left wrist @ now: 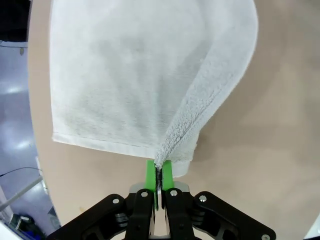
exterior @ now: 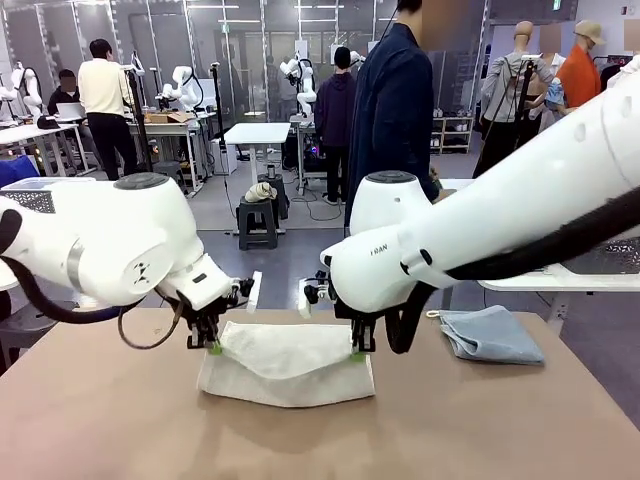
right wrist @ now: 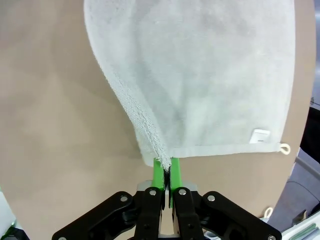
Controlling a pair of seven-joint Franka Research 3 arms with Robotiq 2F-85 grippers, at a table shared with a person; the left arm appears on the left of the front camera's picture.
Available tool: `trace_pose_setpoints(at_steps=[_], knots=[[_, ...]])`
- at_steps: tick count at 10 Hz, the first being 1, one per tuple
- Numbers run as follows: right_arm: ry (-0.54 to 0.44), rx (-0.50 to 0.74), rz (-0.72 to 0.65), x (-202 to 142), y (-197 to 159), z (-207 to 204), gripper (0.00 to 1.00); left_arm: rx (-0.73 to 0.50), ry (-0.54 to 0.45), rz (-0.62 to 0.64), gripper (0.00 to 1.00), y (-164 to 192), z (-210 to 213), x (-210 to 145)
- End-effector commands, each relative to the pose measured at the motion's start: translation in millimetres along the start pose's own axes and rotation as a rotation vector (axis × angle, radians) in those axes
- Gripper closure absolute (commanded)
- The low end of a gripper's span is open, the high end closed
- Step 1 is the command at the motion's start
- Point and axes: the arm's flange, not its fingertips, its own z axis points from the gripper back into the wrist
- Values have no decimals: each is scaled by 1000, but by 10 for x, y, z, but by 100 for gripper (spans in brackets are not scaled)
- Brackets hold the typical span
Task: Fold the towels and place them in the basket.
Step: When a person lays out a Towel with hook on the table, fold it in half twice.
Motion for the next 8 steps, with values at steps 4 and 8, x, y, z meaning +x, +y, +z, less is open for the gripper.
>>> trace_pose_setpoints(at_steps=[4,8], knots=[[36,7,55,191,-832,125,95,0,40,2,95,860,103,232],[45,-1,46,261,-1405,251,95,10,61,34,95,1466,178,295]])
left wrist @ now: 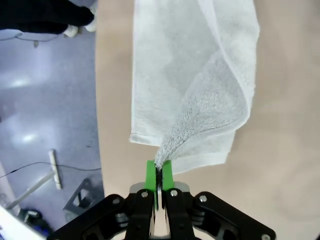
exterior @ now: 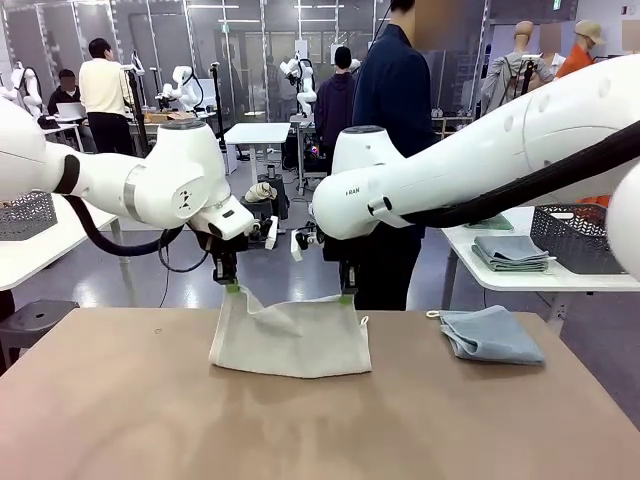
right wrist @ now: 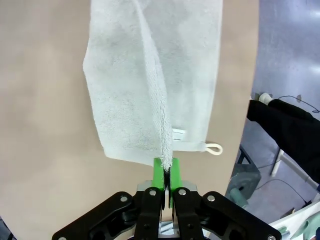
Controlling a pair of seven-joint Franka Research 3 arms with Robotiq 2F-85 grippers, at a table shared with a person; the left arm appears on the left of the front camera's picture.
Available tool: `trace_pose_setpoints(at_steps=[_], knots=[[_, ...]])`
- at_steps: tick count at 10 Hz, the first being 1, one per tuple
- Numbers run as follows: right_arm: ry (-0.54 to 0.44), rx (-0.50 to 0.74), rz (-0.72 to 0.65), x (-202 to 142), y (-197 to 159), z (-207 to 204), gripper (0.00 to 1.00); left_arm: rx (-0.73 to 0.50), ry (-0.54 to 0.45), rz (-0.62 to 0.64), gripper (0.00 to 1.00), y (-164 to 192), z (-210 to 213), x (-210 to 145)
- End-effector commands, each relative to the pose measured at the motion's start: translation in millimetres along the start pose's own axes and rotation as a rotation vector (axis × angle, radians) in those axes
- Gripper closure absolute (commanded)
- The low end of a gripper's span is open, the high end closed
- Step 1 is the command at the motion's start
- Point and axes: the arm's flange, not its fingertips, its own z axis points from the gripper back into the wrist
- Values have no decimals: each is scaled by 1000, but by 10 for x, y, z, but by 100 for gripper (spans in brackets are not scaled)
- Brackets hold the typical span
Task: Fold the towels and place them in the basket.
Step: When a person lays out a Towel with hook on the table, fold it in half twice.
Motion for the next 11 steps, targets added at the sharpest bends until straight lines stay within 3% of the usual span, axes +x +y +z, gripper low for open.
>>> trace_pose_setpoints(at_steps=[1,11], knots=[[13,14,20,9,-229,5,95,-7,26,35,95,200,-7,59],[1,-21,-46,-55,-234,-77,95,-8,5,31,95,224,-69,-32]])
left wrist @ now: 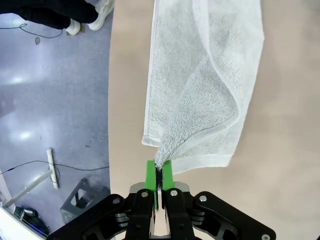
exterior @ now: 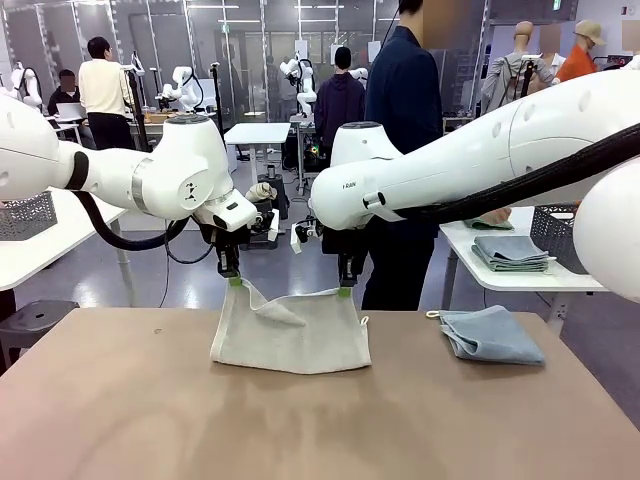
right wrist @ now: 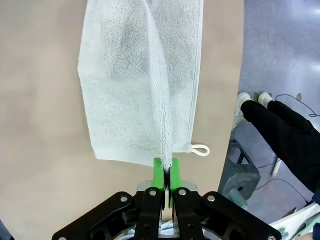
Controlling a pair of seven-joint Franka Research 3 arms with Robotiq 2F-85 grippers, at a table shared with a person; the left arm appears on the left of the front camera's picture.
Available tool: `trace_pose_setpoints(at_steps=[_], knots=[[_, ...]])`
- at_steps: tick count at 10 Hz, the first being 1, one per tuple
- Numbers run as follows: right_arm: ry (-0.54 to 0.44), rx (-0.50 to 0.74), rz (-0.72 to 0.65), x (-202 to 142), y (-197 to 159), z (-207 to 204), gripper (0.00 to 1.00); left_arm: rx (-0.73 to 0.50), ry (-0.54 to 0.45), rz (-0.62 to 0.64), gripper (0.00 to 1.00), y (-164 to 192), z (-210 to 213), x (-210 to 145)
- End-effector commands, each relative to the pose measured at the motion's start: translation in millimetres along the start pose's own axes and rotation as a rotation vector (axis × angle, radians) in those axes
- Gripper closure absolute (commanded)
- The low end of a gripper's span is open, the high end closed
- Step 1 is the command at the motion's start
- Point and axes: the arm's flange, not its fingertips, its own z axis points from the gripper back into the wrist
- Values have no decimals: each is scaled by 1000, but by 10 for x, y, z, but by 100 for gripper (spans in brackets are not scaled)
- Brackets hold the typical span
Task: Fold the towels and place them in the basket.
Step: When a person lays out a Towel with hook on the table, fold it in half twice.
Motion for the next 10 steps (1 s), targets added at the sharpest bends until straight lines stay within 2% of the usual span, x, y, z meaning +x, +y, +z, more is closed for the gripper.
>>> trace_pose_setpoints(at_steps=[1,7,10], knots=[[3,-19,-43,-122,-13,-111,95,-7,6,8,95,46,-94,-79],[19,53,-108,-305,-144,-535,95,-72,-12,42,95,226,-510,-196],[-11,56,-114,-375,-246,-728,95,-83,-6,67,95,352,-737,-238]])
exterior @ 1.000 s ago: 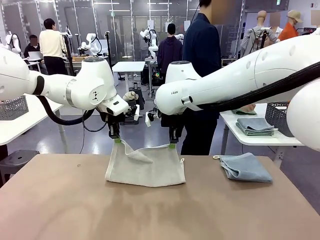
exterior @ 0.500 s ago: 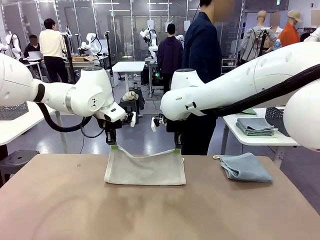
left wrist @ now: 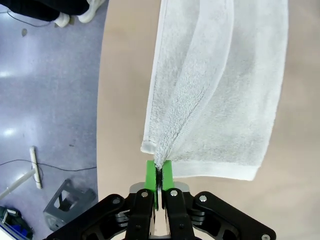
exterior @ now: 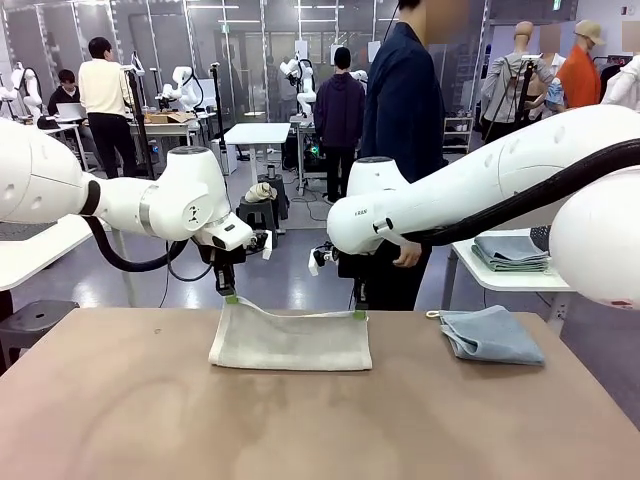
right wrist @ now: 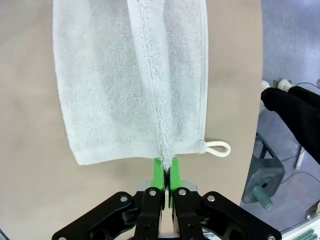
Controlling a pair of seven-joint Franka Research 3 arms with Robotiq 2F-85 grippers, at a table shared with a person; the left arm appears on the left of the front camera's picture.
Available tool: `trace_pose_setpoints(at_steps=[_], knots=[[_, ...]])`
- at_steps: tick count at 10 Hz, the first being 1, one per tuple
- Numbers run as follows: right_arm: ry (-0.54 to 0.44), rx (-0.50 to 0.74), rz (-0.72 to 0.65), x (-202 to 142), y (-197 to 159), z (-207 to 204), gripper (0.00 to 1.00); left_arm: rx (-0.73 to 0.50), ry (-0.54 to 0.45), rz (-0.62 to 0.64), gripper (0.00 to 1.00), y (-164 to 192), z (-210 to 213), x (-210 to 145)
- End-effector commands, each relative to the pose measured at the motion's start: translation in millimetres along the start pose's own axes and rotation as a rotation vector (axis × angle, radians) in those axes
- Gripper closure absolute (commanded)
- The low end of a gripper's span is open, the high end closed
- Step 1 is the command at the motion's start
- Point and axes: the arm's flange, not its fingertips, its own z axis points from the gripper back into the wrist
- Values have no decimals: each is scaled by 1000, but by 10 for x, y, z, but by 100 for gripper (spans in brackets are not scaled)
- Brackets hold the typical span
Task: Fold the towels and place them in the basket.
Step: When a person lays out a Towel with hook on the table, fold it in half twice.
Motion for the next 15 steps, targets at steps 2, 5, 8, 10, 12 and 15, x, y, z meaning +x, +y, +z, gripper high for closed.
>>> trace_pose_setpoints(at_steps=[2,5,8,10,12,15], knots=[[-56,-24,3,11,-114,-75,95,-7,-13,18,91,140,-94,12],[-95,-33,8,-4,-148,-52,61,7,-18,36,56,151,-92,-31],[-91,-57,-27,-90,-99,216,41,22,-28,41,52,169,179,-241],[-117,5,-160,-172,170,628,41,-20,-128,0,52,55,667,-552],[-186,8,-514,-189,508,1026,41,-56,-359,-5,52,-82,1097,-974],[-262,82,-739,-222,1106,1348,41,-96,-567,27,52,-294,1317,-1592]])
